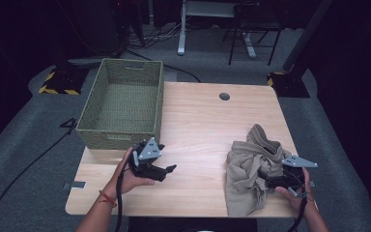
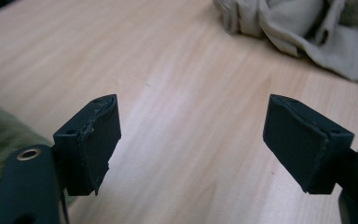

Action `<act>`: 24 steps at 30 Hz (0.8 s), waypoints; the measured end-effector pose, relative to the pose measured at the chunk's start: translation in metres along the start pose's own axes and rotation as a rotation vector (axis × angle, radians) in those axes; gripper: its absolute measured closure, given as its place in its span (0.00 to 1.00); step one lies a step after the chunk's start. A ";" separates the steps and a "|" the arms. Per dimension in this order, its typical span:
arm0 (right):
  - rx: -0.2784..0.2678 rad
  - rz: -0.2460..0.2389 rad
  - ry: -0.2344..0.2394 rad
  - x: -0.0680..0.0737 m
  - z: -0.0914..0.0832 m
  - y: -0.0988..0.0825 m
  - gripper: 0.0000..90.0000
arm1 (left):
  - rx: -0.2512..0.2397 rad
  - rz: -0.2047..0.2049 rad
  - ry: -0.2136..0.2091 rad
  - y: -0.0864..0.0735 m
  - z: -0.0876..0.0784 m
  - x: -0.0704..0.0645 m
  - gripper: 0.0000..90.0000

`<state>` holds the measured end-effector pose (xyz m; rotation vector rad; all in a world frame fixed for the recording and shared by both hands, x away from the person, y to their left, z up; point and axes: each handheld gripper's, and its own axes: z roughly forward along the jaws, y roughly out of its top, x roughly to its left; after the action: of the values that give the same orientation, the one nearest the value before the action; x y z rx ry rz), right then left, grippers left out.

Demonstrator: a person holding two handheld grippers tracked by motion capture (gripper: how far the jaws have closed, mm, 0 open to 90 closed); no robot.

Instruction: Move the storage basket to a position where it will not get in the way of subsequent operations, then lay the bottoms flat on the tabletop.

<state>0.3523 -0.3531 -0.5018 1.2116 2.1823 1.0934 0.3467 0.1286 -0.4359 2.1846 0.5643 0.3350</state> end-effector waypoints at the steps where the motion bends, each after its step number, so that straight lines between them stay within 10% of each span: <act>1: -0.001 -0.001 -0.002 0.000 0.000 0.000 0.03 | 0.011 -0.002 -0.034 -0.001 0.011 -0.008 0.22; 18: -0.001 0.001 -0.020 0.006 0.006 0.004 0.03 | 0.095 0.144 -0.217 0.044 0.127 -0.093 0.23; 24: -0.005 -0.009 -0.023 0.009 0.006 0.005 0.05 | 0.124 0.158 -0.172 0.058 0.157 -0.109 0.24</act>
<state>0.3540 -0.3417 -0.5013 1.2056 2.1644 1.0760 0.3350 -0.0623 -0.4916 2.3560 0.3257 0.1970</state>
